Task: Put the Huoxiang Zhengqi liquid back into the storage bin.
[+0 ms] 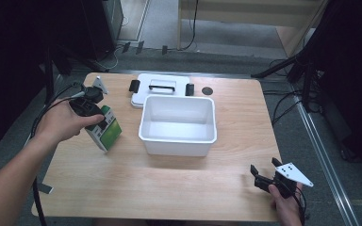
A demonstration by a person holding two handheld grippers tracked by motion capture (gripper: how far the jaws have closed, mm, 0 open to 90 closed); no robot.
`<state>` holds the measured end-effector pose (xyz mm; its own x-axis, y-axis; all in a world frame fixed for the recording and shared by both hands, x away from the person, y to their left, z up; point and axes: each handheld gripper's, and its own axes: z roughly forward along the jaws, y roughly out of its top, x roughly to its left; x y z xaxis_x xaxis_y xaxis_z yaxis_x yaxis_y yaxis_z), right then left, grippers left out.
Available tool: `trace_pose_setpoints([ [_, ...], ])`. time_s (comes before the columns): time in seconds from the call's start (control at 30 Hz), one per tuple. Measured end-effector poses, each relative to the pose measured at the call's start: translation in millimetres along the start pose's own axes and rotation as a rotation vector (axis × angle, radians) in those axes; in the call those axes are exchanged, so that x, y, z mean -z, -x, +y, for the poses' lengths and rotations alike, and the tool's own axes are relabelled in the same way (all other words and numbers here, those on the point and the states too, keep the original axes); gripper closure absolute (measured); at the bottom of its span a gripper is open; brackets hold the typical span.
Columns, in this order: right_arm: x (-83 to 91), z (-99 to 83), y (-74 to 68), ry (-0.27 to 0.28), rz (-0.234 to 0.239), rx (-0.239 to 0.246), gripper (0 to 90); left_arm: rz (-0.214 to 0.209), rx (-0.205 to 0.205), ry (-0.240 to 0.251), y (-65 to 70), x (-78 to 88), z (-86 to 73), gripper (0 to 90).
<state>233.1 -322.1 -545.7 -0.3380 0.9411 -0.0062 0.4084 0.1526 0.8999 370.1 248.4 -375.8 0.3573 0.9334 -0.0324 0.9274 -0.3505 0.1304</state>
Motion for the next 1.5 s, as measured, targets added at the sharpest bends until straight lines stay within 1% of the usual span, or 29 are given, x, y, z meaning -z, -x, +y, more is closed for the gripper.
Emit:
trace_pose_setpoints([
  [0.03,0.0,0.0,0.0,-0.001,0.000,0.000,12.6,0.008,-0.006,0.007,0.3,1.6,0.2,65.0],
  [0.07,0.0,0.0,0.0,0.000,-0.002,0.002,12.6,0.012,-0.013,0.001,0.8,3.7,0.6,65.0],
  [0.17,0.0,0.0,0.0,0.000,-0.001,0.002,12.6,0.008,-0.022,0.010,1.5,6.7,0.4,64.9],
  [0.23,0.0,0.0,0.0,0.000,-0.001,0.001,12.6,0.011,-0.036,0.029,1.8,12.5,0.1,64.9],
  [0.27,0.0,0.0,0.0,0.000,-0.001,0.001,12.6,0.011,-0.036,0.029,1.8,12.5,0.1,65.0],
  [0.3,0.0,0.0,0.0,-0.001,-0.001,0.002,12.6,0.016,-0.047,0.043,1.6,18.2,-0.1,65.0],
  [0.37,0.0,0.0,0.0,-0.001,-0.001,0.002,12.6,0.019,-0.050,0.046,1.5,20.3,-0.1,65.0],
  [0.4,0.0,0.0,0.0,-0.001,0.000,0.001,12.6,0.022,-0.062,0.054,1.3,26.5,-0.1,65.0],
  [0.47,-0.1,0.0,0.0,-0.001,0.000,0.001,12.6,0.029,-0.069,0.065,1.5,29.1,-0.5,65.0],
  [0.53,-0.1,0.0,0.0,-0.001,0.000,0.003,12.6,0.036,-0.091,0.072,2.5,34.5,-0.5,65.0],
  [0.57,-0.1,0.1,0.0,-0.002,0.001,0.002,12.6,0.046,-0.115,0.088,3.4,39.0,-0.6,65.0],
  [0.6,-0.1,0.1,0.0,-0.002,0.001,0.002,12.6,0.046,-0.115,0.088,3.4,39.0,-0.6,65.0],
  [0.67,-0.2,0.1,0.0,-0.001,0.001,0.002,12.6,0.047,-0.144,0.116,2.9,46.3,-0.8,65.1],
  [0.7,-0.2,0.1,0.0,-0.001,0.001,0.002,12.6,0.047,-0.144,0.116,2.9,46.3,-0.8,65.0],
  [0.77,-0.1,0.1,0.0,-0.001,0.001,0.001,12.6,0.044,-0.167,0.126,3.0,51.1,-0.1,65.0],
  [0.8,-0.1,0.1,0.1,0.000,0.001,0.000,12.7,0.046,-0.185,0.128,4.2,56.7,0.9,65.0],
  [0.83,-0.1,0.1,0.1,-0.001,0.002,0.001,12.6,0.046,-0.185,0.128,4.2,56.7,0.9,65.0],
  [0.9,-0.1,0.1,0.2,-0.001,0.002,0.000,12.6,0.047,-0.218,0.134,4.7,63.8,2.3,65.0],
  [1.0,-0.2,0.1,0.3,-0.002,0.005,0.000,12.6,0.044,-0.251,0.136,5.5,73.6,4.6,65.0],
  [1.03,-0.2,0.1,0.4,-0.003,0.004,-0.001,12.7,0.045,-0.269,0.138,7.3,81.2,6.6,65.1],
  [1.07,-0.1,0.2,0.4,-0.003,0.004,0.000,12.6,0.043,-0.263,0.149,8.9,84.2,7.3,65.1],
  [1.1,-0.2,0.1,0.4,-0.003,0.003,0.000,12.7,0.045,-0.282,0.140,9.4,87.9,8.8,65.1],
  [1.13,-0.3,0.1,0.4,-0.003,0.004,0.000,12.7,0.047,-0.279,0.149,11.8,89.9,9.5,65.1],
  [1.23,-0.4,0.2,0.4,-0.005,0.004,-0.001,12.7,0.047,-0.308,0.138,15.0,97.4,13.1,65.1],
  [1.27,-0.4,0.2,0.3,-0.005,0.003,-0.002,12.7,0.047,-0.308,0.138,15.0,97.4,13.1,65.2],
  [1.3,-0.4,0.2,0.3,-0.005,0.003,-0.002,12.7,0.047,-0.306,0.150,17.1,98.4,13.5,65.2],
  [1.33,-0.4,0.2,0.3,-0.005,0.004,-0.002,12.7,0.049,-0.320,0.143,18.2,100.6,14.5,65.1],
  [1.37,-0.4,0.2,0.4,-0.004,0.005,0.000,12.7,0.054,-0.331,0.149,21.2,103.6,15.8,65.1],
  [1.5,-0.5,0.2,0.5,-0.005,0.006,0.000,12.7,0.053,-0.346,0.147,25.5,108.2,17.6,65.1],
])
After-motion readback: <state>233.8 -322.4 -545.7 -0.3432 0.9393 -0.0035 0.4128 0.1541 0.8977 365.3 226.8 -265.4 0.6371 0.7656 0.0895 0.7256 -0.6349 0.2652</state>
